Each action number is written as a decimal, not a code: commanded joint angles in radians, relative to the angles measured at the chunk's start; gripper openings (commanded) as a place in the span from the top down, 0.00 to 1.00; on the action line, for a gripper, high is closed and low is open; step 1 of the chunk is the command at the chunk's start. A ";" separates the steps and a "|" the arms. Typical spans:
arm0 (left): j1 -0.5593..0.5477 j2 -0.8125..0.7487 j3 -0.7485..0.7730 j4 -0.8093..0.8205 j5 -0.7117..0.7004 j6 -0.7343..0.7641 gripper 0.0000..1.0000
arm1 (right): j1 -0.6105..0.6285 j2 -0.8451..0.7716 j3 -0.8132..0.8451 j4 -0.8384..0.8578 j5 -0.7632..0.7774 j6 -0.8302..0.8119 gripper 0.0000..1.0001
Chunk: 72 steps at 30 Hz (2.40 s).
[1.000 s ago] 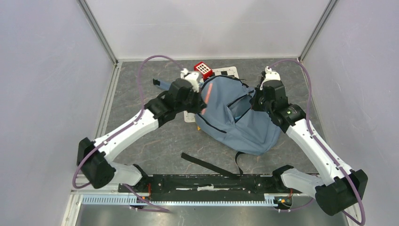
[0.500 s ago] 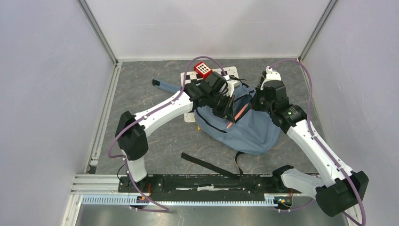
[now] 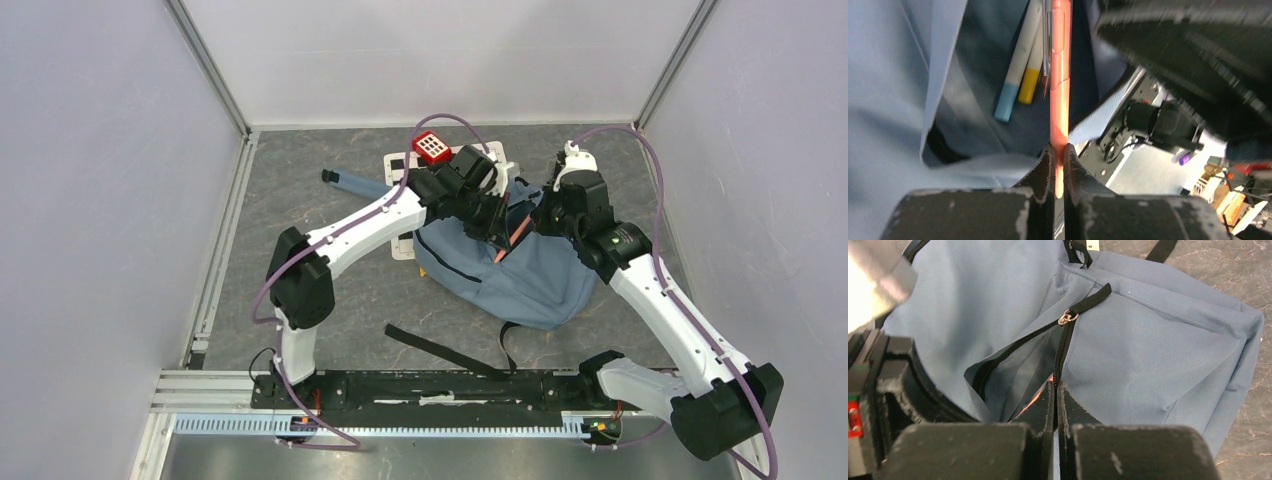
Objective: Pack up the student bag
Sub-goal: Place the stationery in the student bag, then zip the student bag at the center of the board.
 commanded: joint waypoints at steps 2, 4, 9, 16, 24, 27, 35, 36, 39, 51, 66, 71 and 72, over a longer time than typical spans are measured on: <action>0.013 0.064 0.081 0.190 -0.032 -0.109 0.98 | -0.002 -0.013 0.029 0.078 -0.019 -0.001 1.00; 0.017 0.086 0.079 0.252 -0.034 -0.135 0.98 | -0.002 -0.011 0.022 0.077 -0.028 -0.001 1.00; 0.018 0.132 0.078 0.307 -0.064 -0.113 0.98 | -0.002 -0.007 0.000 0.079 -0.034 -0.003 1.00; 0.017 0.111 0.041 0.324 -0.118 -0.050 0.68 | -0.002 0.000 -0.019 0.083 -0.033 -0.008 1.00; 0.017 -0.108 -0.128 0.364 -0.346 0.102 0.22 | -0.002 0.007 -0.038 0.103 -0.013 -0.009 1.00; 0.017 -0.180 -0.182 0.342 -0.366 0.143 0.19 | -0.002 0.025 -0.046 0.112 -0.022 -0.011 1.00; 0.027 -0.372 -0.333 0.280 -0.476 0.139 0.11 | 0.002 0.137 -0.077 0.182 -0.090 -0.018 1.00; 0.029 -0.383 -0.341 0.274 -0.476 0.128 0.11 | 0.008 0.158 -0.076 0.187 -0.098 -0.021 1.00; 0.032 -0.398 -0.367 0.272 -0.467 0.086 0.10 | 0.023 0.225 -0.079 0.204 -0.119 -0.034 1.00; 0.032 -0.392 -0.381 0.332 -0.400 0.023 0.03 | 0.036 0.312 -0.006 0.156 -0.148 -0.083 0.59; 0.032 -0.199 -0.201 0.278 -0.350 0.053 0.00 | -0.220 0.217 0.160 -0.037 -0.159 -0.232 0.25; 0.037 -0.119 -0.139 0.235 -0.338 0.058 0.05 | -0.229 0.231 0.112 0.018 -0.286 -0.319 0.32; 0.038 -0.108 -0.130 0.235 -0.330 0.054 0.07 | -0.230 0.229 0.097 0.041 -0.315 -0.336 0.32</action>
